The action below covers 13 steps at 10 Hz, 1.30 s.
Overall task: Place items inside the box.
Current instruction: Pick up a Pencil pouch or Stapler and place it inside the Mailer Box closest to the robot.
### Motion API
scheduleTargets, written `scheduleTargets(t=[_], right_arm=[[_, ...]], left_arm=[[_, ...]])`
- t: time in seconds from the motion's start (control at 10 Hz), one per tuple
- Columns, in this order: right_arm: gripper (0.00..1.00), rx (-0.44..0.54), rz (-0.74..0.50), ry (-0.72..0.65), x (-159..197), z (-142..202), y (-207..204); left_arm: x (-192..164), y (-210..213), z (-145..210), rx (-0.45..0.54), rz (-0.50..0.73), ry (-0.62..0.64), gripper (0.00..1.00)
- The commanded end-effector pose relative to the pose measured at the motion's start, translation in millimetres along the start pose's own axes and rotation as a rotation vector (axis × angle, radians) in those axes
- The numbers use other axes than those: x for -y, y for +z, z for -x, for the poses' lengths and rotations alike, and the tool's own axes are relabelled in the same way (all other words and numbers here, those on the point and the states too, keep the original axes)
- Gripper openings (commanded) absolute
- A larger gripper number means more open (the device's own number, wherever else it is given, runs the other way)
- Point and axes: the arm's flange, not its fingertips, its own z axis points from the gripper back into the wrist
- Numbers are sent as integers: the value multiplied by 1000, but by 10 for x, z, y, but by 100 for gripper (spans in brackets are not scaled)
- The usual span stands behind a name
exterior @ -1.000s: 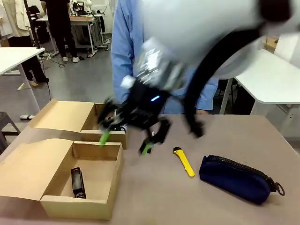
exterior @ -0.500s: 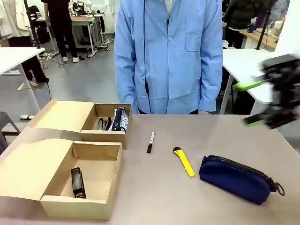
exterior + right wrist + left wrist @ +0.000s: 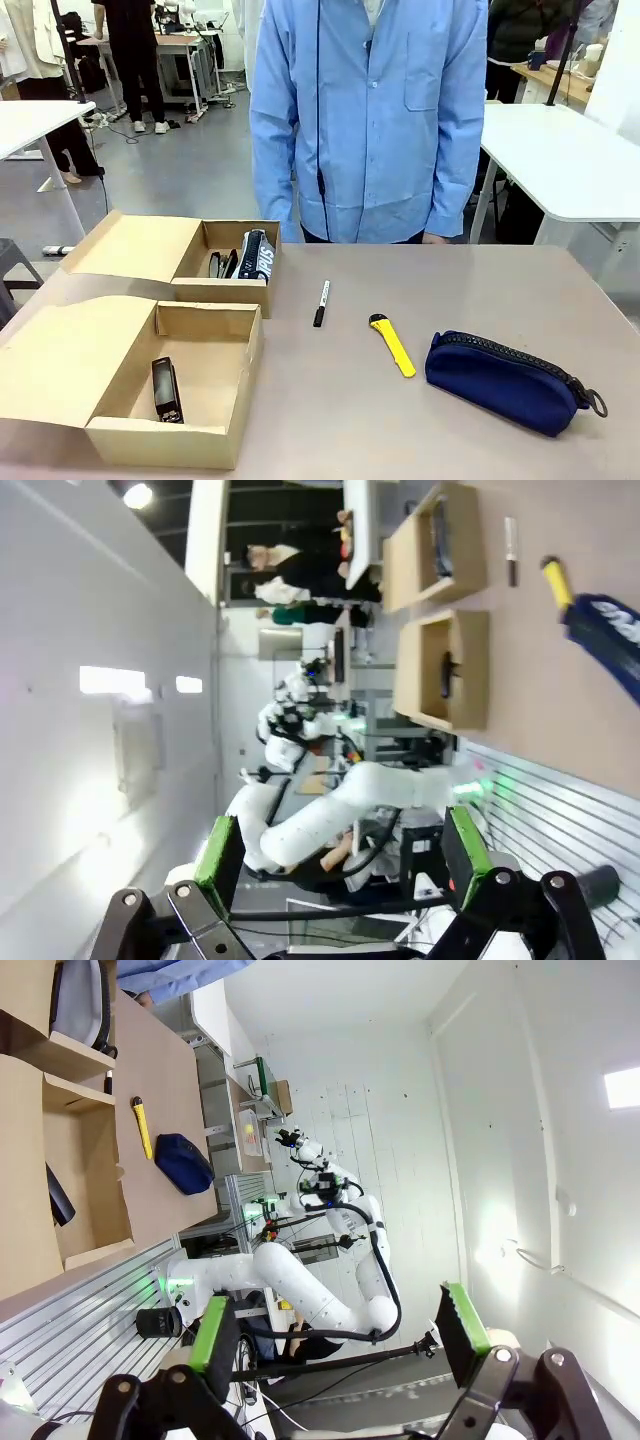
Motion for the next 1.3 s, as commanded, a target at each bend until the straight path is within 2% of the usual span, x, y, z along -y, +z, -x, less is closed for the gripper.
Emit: scheduleTargets(t=[0.0, 0.1, 1.2], right_arm=[[100, -21, 123, -42, 884, 364, -445], [100, 0, 0, 0, 0, 0, 0], [100, 0, 0, 0, 0, 0, 0]], left_arm=[[17, -1, -6, 1, 14, -17, 100], [17, -1, -6, 1, 14, -17, 100], [17, -1, -6, 1, 14, -17, 100]])
